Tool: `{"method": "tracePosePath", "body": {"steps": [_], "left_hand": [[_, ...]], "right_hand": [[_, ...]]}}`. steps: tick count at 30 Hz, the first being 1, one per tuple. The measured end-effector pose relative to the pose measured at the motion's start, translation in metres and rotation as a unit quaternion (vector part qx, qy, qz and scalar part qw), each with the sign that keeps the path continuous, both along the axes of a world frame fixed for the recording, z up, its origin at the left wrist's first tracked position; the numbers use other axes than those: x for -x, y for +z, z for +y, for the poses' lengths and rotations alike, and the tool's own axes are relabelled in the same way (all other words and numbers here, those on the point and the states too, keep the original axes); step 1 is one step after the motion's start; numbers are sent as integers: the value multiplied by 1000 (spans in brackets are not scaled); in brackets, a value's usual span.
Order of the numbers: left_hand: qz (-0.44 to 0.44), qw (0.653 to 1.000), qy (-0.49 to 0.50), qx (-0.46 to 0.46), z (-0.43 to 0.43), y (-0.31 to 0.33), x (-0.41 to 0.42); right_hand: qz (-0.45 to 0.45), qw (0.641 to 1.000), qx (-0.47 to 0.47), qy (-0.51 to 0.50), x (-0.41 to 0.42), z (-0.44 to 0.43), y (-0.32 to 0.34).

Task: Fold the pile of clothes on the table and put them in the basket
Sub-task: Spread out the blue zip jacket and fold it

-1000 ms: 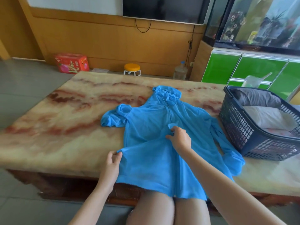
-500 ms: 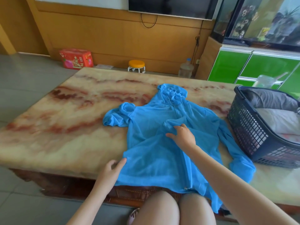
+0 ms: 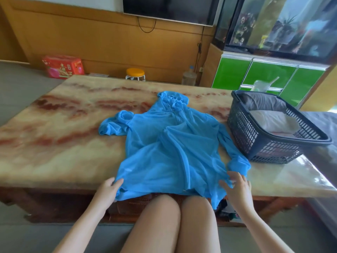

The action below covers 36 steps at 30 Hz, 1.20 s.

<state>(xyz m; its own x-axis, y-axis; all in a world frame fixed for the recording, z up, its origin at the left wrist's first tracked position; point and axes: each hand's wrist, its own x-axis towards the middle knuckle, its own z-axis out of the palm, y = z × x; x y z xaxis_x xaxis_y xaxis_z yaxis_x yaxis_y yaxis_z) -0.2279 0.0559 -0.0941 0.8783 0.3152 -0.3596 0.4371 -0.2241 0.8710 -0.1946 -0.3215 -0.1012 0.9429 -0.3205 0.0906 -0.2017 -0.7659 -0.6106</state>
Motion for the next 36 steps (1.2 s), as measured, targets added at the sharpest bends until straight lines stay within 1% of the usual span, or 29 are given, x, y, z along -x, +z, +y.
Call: {"method": "tracePosePath", "body": {"steps": [5,7,8,10,12,13,14,17,19,21,22,24,25,26,28,30,31,33,35,36], "left_hand": [[-22,999,26,4,-14,8,4],[-24,999,31,7,-16,10,7],[-25,999,34,9,-18,10,10],[-30,998,48,20,-20,10,14],[-38,997,64,28,-21,15,19],[-44,996,73,37,-20,18,21],[-48,994,84,53,-19,24,22],[-58,978,118,160,-9,45,26],[-55,976,116,177,3,54,31],[-23,985,82,151,14,56,41],[0,991,49,123,15,54,47],[62,997,-17,47,14,43,59],[85,995,-39,22,13,36,63],[103,993,-50,15,11,32,65],[113,992,-60,-13,9,23,63],[98,987,-78,-105,10,17,54],[88,982,-82,-148,8,19,52],[47,977,-80,-192,3,21,45],[-16,975,-84,-204,-6,22,39],[-53,976,-92,-191,-11,22,37]], "right_hand": [[34,998,-27,-42,3,3,1],[26,998,-20,-48,7,7,-1],[16,998,-34,-51,9,9,-2],[-24,993,-103,-50,16,15,1],[-58,980,-188,-42,24,18,10],[-68,975,-207,-36,28,17,17],[-73,974,-212,-30,29,13,24],[-70,972,-221,-39,25,-10,48],[-35,982,-180,-49,19,-26,61],[46,994,-97,-35,17,-36,67],[102,992,-68,-27,18,-36,68],[214,977,-27,2,24,-31,60],[242,970,1,14,26,-29,54],[249,968,25,18,28,-27,48],[210,974,82,23,29,-23,38],[152,981,111,49,27,-16,36],[126,983,113,64,25,-10,36],[84,985,116,100,21,6,39],[60,984,79,147,17,26,43],[61,982,51,174,17,37,45]]}}
